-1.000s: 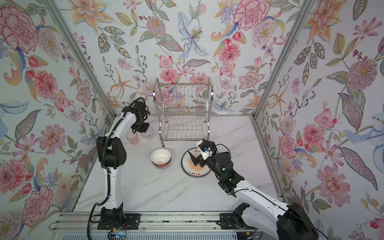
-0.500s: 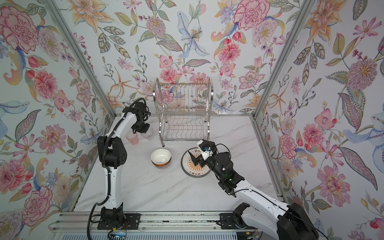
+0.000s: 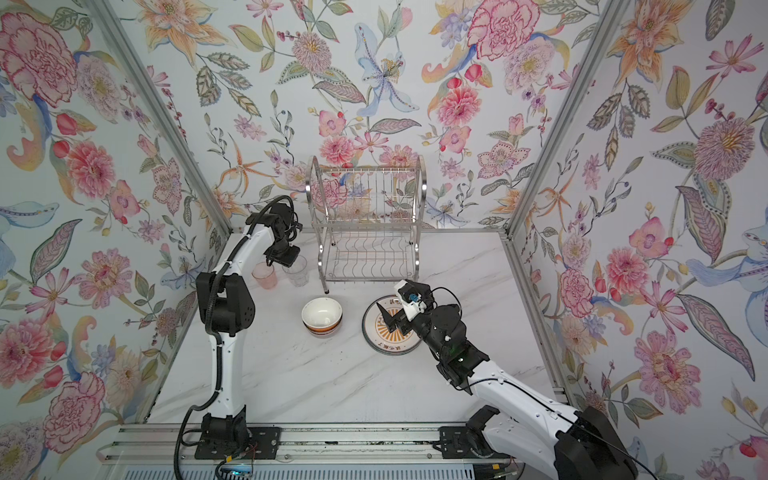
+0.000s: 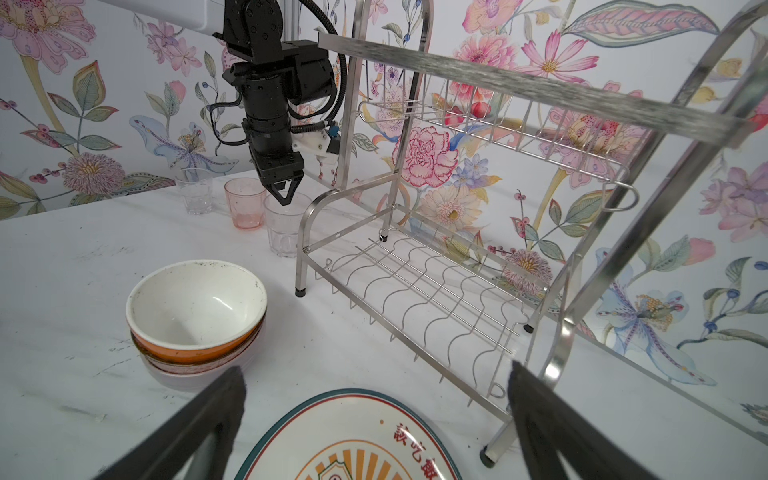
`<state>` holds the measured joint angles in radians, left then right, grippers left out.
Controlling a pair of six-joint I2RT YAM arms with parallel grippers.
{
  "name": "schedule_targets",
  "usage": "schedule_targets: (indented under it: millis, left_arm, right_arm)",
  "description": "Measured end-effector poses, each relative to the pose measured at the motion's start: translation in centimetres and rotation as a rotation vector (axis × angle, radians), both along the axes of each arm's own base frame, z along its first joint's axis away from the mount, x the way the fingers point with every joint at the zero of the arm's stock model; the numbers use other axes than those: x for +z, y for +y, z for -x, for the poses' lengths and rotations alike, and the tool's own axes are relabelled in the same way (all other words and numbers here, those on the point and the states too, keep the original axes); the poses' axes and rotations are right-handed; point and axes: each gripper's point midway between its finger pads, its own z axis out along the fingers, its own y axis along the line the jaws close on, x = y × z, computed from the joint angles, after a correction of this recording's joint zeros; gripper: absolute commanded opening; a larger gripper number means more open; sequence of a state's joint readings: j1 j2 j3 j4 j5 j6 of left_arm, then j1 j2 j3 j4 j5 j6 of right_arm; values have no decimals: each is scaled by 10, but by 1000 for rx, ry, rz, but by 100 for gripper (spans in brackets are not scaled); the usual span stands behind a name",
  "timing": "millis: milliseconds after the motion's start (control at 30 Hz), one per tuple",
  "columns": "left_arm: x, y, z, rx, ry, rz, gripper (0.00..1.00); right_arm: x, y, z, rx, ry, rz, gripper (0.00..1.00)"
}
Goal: Unload the mixed dishes from the dish rack
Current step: 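Lower the clear glass onto the table beside the pink glass with the left gripper, then open the left gripper and raise it away from the glasses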
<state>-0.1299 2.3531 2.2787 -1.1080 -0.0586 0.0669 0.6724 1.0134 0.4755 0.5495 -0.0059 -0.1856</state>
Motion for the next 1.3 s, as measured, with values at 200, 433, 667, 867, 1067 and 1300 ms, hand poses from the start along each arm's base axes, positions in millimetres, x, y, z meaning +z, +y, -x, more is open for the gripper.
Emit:
schedule_targets:
  millis: [200, 433, 667, 867, 1067, 1300]
  left_arm:
    - [33, 3, -17, 31, -104, -8, 81]
    - [75, 7, -14, 70, -221, -3, 93]
    - [170, 1, 19, 57, -523, 53, 98]
    - [207, -4, 74, 27, -779, 126, 99]
    - [165, 3, 126, 19, -915, 161, 99]
    - [123, 18, 163, 53, -1024, 142, 99]
  right_arm:
    - [-2, 2, -2, 0, 2, 2, 99]
    - [-8, 9, -11, 1, 13, 32, 99]
    - [13, -10, -31, -76, -36, 31, 99]
    - [23, -46, -51, -202, -28, -10, 99]
    - [25, -87, -68, -355, 2, -63, 99]
    - [37, -131, -76, -512, -7, -138, 99]
